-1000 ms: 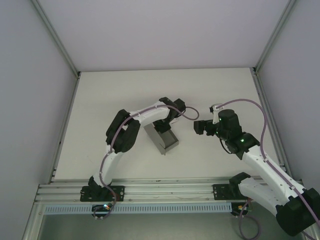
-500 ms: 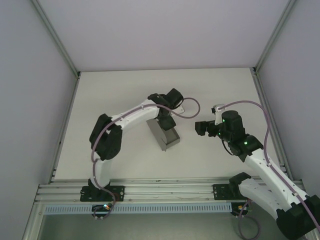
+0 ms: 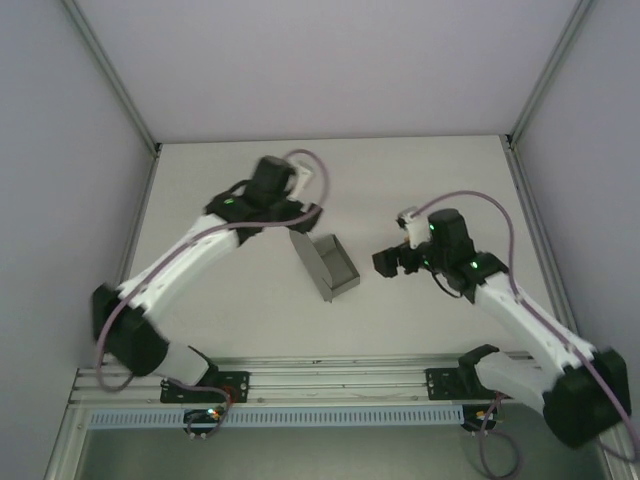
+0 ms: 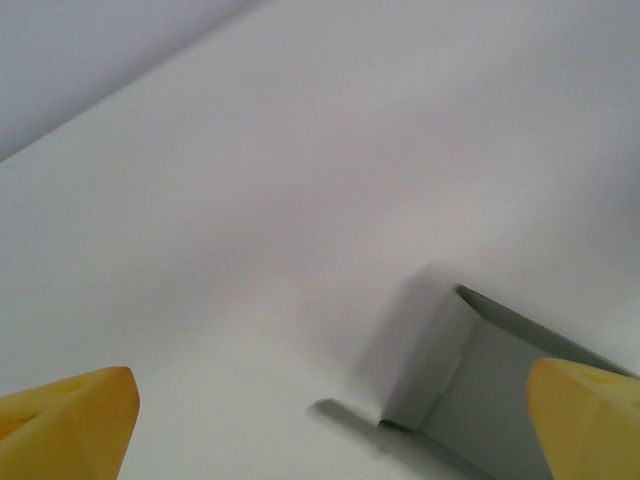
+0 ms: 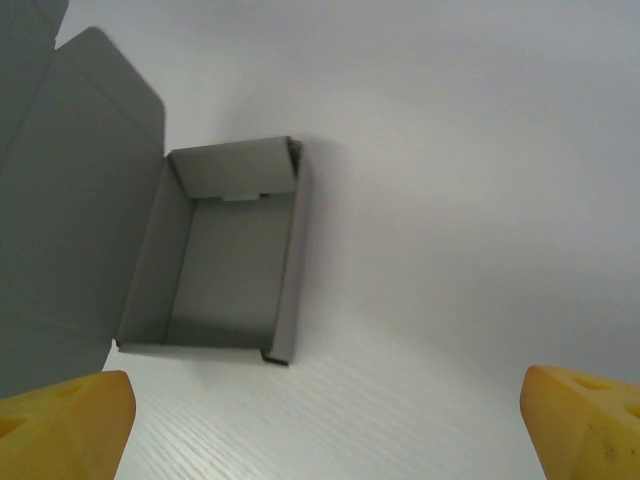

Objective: Assemble paper box

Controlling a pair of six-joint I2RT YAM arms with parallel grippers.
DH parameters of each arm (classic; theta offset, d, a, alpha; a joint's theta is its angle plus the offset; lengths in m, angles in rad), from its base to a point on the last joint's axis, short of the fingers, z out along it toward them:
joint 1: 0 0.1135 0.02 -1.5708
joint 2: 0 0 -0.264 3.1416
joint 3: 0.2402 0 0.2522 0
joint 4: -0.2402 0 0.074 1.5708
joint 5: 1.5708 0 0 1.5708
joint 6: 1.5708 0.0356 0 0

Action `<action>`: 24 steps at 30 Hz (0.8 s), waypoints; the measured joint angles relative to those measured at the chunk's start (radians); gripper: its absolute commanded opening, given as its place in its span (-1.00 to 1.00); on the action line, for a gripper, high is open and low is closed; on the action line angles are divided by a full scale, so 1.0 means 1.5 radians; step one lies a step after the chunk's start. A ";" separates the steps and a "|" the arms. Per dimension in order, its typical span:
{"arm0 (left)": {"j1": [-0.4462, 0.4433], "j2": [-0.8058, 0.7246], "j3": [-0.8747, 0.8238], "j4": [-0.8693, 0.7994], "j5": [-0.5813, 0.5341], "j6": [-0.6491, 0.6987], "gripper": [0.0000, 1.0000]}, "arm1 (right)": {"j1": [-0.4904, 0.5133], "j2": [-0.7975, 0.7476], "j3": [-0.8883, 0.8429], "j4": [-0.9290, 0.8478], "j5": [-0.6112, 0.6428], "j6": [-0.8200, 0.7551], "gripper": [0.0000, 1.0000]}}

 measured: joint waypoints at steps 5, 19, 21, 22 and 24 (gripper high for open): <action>0.083 -0.219 -0.183 0.050 0.002 -0.123 1.00 | 0.003 0.268 0.229 -0.041 -0.101 -0.151 0.82; 0.149 -0.422 -0.426 -0.006 0.027 -0.268 1.00 | 0.100 0.768 0.769 -0.396 -0.179 -0.589 0.52; 0.158 -0.420 -0.426 -0.003 0.034 -0.270 1.00 | 0.110 0.800 0.797 -0.427 -0.166 -0.607 0.15; 0.162 -0.416 -0.426 -0.002 0.036 -0.272 1.00 | 0.115 0.811 0.805 -0.436 -0.156 -0.609 -0.03; 0.166 -0.403 -0.426 0.001 0.039 -0.273 1.00 | 0.122 0.824 0.809 -0.441 -0.137 -0.608 -0.34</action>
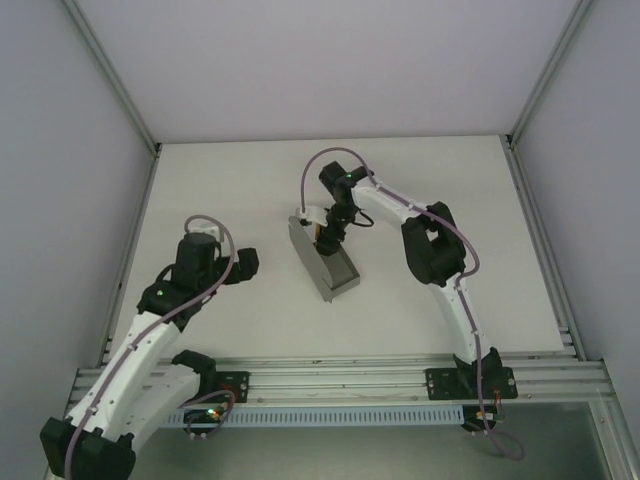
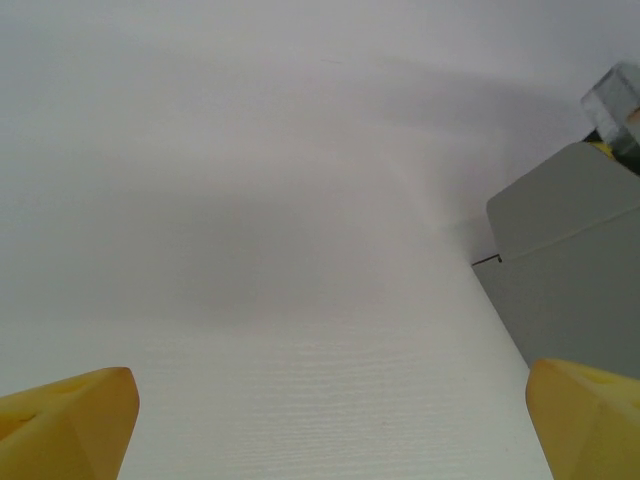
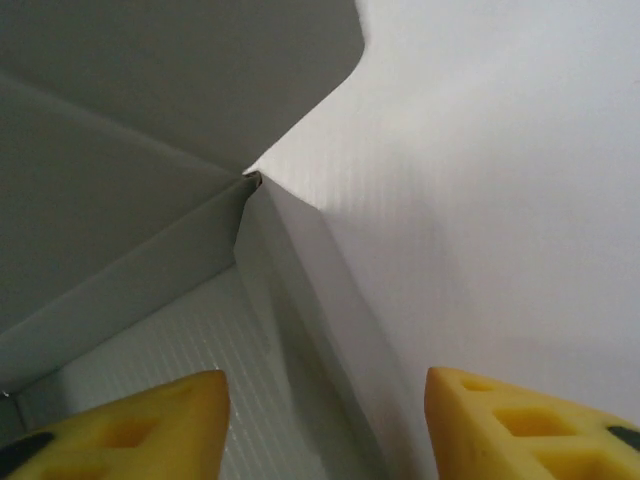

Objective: Assemble paper box

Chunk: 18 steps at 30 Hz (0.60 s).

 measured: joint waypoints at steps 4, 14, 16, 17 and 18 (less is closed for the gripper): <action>0.000 0.028 0.000 0.002 0.005 0.000 1.00 | 0.004 -0.003 -0.025 0.024 0.032 0.027 -0.68; 0.000 0.039 0.000 0.012 0.012 -0.005 1.00 | 0.002 -0.146 -0.241 0.176 0.187 0.178 -1.00; 0.000 0.040 0.000 0.012 0.012 -0.006 1.00 | 0.005 -0.183 -0.296 0.215 0.235 0.229 -1.00; 0.000 0.040 0.000 0.012 0.012 -0.007 1.00 | 0.009 -0.201 -0.322 0.232 0.261 0.253 -1.00; 0.000 0.041 0.000 0.012 0.012 -0.007 1.00 | 0.011 -0.217 -0.345 0.245 0.290 0.281 -0.98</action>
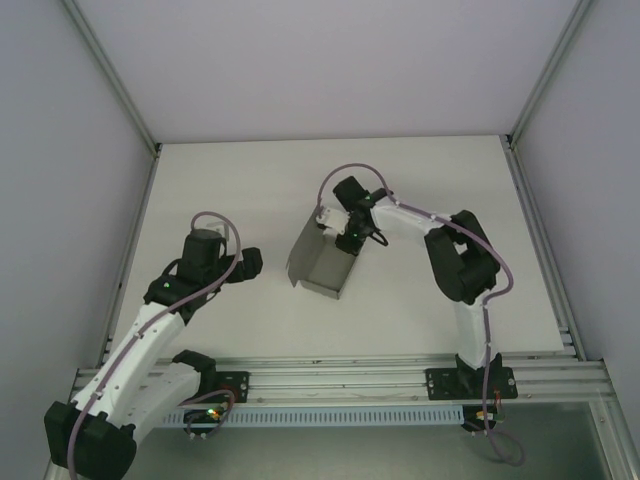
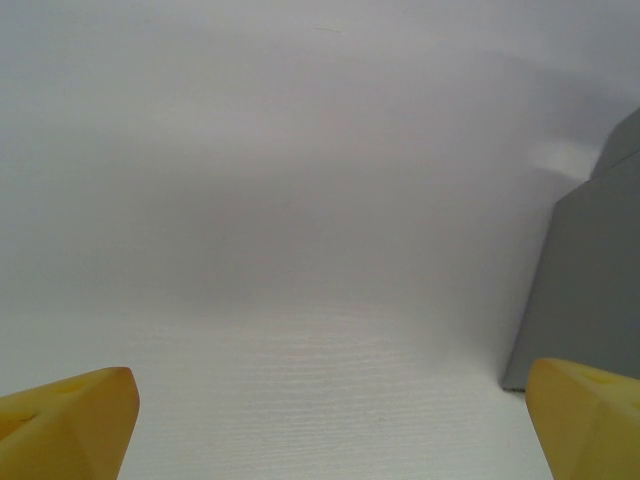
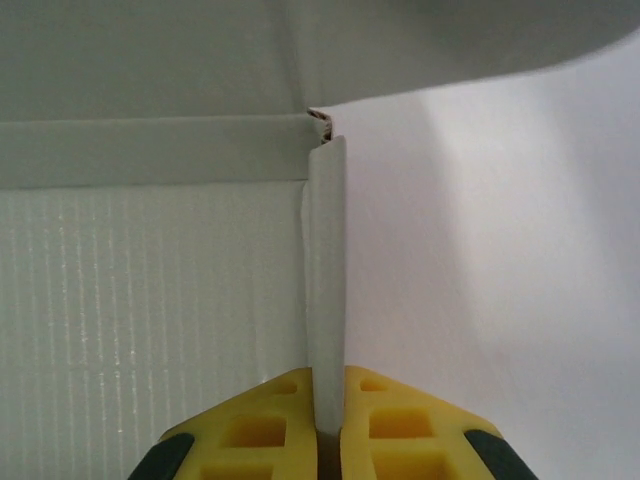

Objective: Assemble paper box

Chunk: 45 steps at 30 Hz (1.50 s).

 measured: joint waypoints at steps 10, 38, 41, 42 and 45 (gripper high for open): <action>0.000 0.021 0.000 0.016 0.005 -0.012 1.00 | 0.045 -0.087 -0.125 0.015 0.163 0.387 -0.71; 0.003 0.108 -0.083 0.229 0.149 -0.051 1.00 | 0.032 -0.366 -0.402 0.432 -0.001 0.494 -1.00; 0.003 0.142 -0.100 0.328 0.219 -0.068 1.00 | 0.027 -0.399 -0.408 0.523 -0.082 0.521 -1.00; 0.003 0.153 -0.100 0.359 0.243 -0.073 1.00 | 0.026 -0.401 -0.410 0.552 -0.108 0.529 -1.00; 0.001 0.174 -0.100 0.457 0.308 -0.082 1.00 | 0.023 -0.401 -0.428 0.626 -0.181 0.558 -1.00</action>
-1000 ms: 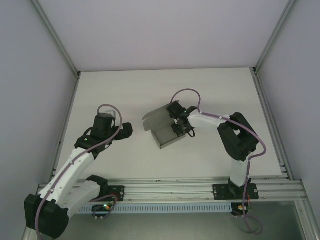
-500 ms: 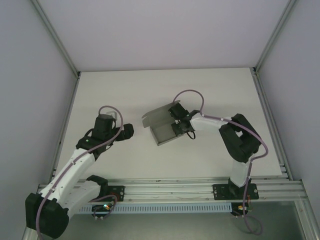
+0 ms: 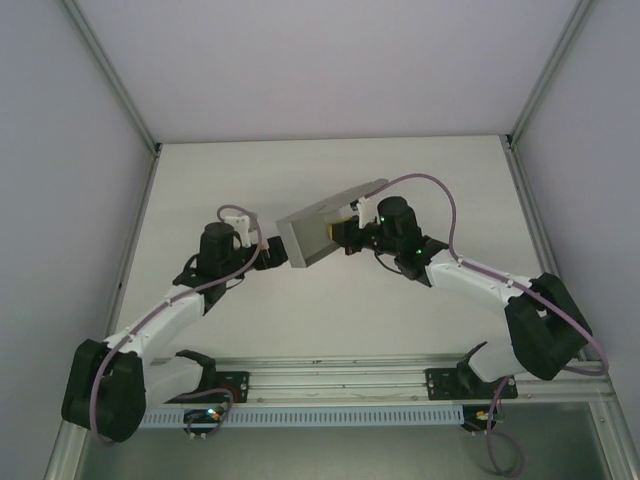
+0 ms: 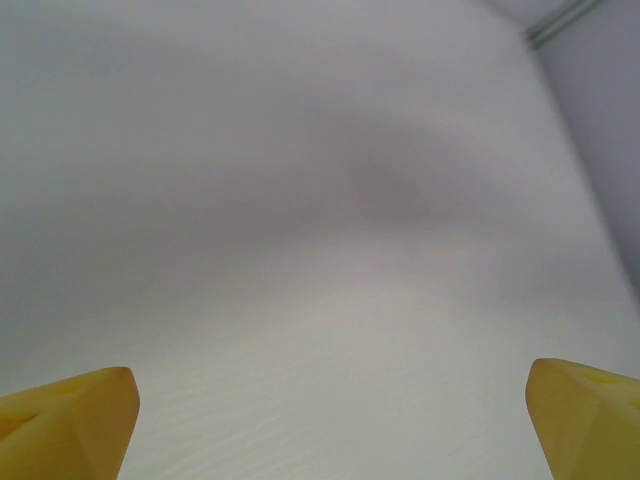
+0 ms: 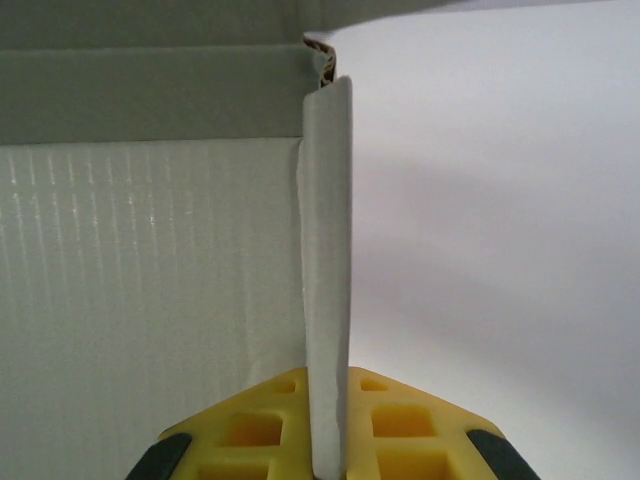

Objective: Assemble paper box

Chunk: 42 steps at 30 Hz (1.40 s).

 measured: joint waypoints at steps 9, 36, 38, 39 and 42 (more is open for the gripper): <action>-0.060 0.009 0.000 0.164 0.094 0.006 1.00 | -0.024 0.057 -0.009 0.165 -0.193 0.120 -1.00; -0.073 0.137 0.115 0.211 0.115 0.026 1.00 | -0.051 0.061 0.091 0.013 -0.165 0.129 -1.00; -0.077 0.137 0.127 0.203 0.111 0.033 1.00 | -0.047 0.048 0.092 0.002 -0.143 0.124 -1.00; -0.079 0.137 0.130 0.199 0.109 0.036 1.00 | -0.047 0.045 0.093 -0.004 -0.140 0.123 -1.00; -0.082 0.137 0.131 0.184 0.097 0.039 1.00 | -0.046 0.050 0.105 -0.034 -0.135 0.116 -1.00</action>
